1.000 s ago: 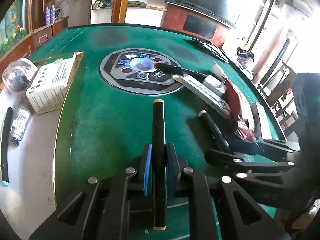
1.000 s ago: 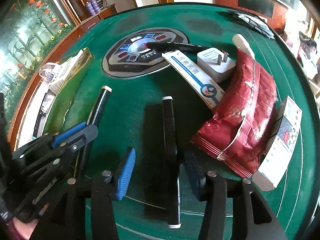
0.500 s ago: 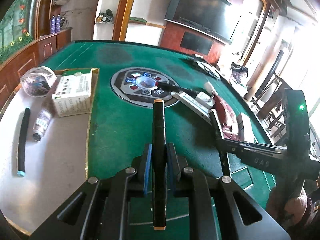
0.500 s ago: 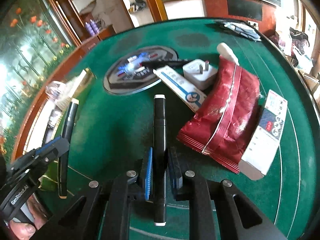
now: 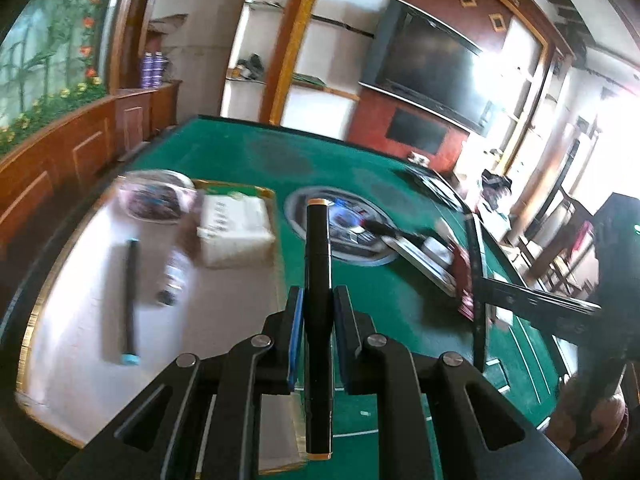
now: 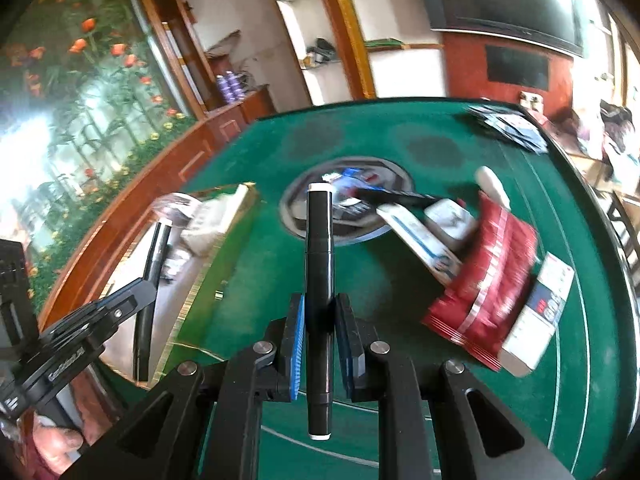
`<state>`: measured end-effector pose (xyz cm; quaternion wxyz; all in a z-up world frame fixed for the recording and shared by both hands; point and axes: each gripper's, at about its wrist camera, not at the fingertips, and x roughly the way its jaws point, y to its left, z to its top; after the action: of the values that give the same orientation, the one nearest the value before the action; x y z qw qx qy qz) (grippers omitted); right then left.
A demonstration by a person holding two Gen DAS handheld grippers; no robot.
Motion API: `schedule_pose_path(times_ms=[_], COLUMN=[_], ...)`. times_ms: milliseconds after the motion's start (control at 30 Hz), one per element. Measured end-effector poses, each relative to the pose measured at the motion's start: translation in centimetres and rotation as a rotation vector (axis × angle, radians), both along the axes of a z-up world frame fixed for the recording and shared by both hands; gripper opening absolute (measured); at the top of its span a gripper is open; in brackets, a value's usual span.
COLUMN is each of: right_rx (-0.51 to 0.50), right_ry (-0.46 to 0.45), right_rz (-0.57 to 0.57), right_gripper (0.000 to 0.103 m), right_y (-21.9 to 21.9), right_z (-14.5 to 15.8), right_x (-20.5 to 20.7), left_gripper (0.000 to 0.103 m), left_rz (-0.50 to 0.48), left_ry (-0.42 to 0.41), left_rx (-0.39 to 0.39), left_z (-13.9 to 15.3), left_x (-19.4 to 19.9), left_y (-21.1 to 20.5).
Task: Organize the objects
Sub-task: 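Carry both black markers in the left and right tools over to the white tray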
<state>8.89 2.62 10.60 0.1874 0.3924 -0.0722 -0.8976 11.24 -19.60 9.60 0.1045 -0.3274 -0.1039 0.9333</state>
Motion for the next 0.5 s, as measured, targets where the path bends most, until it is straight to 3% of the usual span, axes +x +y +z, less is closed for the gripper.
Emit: schedule_pose_path(times_ms=[200, 500], right_rx=[-0.058, -0.101], right_ry=[-0.015, -0.098], right_rz=[0.117, 0.260], right_gripper=[0.017, 0.017], right_y=[-4.4, -12.0], right_z=[1.3, 0.0], right_x=[-0.8, -3.2], left_gripper=[0.014, 0.014], left_rz=[0.121, 0.217], left_ry=[0.004, -0.067], left_rx=[-0.040, -0.107], left_z=[0.3, -1.3], left_x=[-0.3, -3.4], left_y=[-6.0, -12.8])
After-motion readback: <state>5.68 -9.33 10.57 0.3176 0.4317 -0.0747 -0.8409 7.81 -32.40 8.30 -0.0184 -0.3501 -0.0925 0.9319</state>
